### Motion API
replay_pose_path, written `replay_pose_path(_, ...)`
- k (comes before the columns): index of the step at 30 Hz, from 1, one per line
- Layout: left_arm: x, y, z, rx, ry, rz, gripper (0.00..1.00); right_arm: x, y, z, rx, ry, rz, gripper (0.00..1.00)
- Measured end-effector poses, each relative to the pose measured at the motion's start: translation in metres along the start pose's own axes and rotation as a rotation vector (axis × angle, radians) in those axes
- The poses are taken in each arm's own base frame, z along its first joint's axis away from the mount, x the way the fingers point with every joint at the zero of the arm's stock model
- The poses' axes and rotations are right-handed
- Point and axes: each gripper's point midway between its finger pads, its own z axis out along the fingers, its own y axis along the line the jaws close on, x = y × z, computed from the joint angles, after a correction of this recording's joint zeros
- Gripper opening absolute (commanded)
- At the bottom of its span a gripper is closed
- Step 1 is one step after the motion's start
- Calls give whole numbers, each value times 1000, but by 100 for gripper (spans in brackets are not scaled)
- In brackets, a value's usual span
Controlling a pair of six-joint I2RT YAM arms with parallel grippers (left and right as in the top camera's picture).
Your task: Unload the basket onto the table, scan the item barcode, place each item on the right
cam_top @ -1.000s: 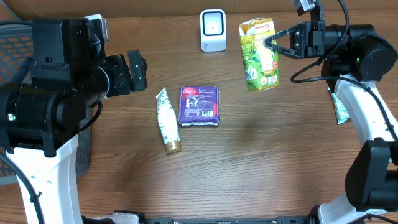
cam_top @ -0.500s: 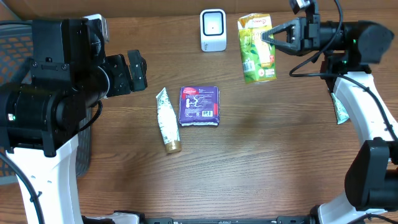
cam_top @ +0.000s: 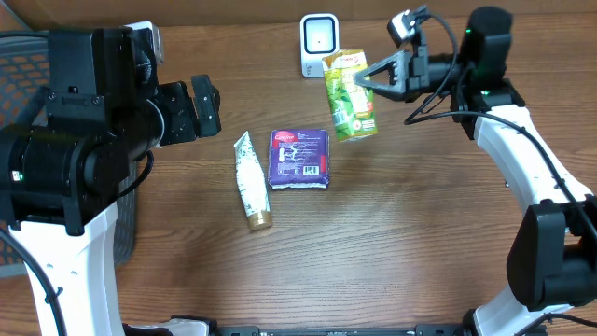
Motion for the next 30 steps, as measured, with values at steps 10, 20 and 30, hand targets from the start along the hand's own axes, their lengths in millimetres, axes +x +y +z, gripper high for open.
replay_pose_path(10, 0, 0, 0, 0, 1, 0, 100, 6, -131, -21, 687, -175, -11, 4)
replay_pose_path(20, 0, 0, 0, 0, 1, 0, 100, -57, -99, -41, 1114, -303, -302, 4)
replay_pose_path(30, 0, 0, 1, -1, 4, 0, 100, -125, -24, -19, 1191, -567, -645, 4)
